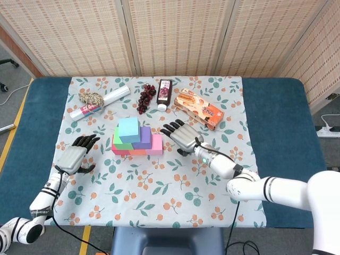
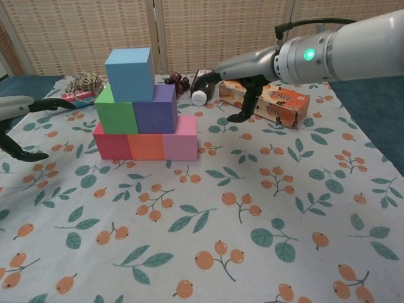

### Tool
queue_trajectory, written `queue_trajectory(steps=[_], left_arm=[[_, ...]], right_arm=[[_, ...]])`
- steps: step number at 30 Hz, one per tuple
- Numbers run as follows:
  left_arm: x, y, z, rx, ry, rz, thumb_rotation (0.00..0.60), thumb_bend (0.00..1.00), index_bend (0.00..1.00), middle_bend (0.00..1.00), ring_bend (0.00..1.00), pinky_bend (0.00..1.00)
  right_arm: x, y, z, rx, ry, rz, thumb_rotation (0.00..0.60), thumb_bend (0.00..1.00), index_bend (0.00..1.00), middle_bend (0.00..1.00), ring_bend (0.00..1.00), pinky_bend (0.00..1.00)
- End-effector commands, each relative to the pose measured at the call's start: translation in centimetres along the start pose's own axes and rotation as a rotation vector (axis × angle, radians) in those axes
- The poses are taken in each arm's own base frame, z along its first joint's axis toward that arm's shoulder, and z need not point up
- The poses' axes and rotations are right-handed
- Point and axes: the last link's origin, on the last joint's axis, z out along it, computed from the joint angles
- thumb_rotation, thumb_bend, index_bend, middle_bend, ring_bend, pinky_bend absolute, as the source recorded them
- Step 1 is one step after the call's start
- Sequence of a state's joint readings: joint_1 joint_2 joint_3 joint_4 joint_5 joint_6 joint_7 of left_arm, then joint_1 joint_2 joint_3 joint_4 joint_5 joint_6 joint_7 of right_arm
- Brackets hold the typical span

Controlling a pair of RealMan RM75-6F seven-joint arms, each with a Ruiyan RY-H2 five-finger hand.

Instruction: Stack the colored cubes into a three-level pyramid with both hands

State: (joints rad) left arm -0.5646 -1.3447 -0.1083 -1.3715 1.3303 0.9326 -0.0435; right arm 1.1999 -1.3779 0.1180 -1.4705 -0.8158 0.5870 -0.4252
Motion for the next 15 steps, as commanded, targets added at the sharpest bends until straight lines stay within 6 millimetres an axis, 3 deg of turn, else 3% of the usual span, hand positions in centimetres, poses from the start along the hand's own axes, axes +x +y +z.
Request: queue_trajectory(steps=[1, 15], left_arm=[[-0.2, 0.2, 0.1, -0.008, -0.003, -0.001, 0.6, 0.3, 0.01, 0.0, 0.0, 0.0], [-0.9, 1.1, 0.9, -0.034, -0.021, 0.007, 0.6, 0.3, 0.01, 0.0, 0.0, 0.0]], right_arm=[[-0.6, -0.3, 0.7, -0.009, -0.003, 0.021, 0.529, 0.31, 0.0, 0.0, 0.0, 0.0], [-2.1, -1.7, 2.5, 0.033, 0.009, 0.102, 0.529, 0.31, 0.0, 0.0, 0.0, 0.0]])
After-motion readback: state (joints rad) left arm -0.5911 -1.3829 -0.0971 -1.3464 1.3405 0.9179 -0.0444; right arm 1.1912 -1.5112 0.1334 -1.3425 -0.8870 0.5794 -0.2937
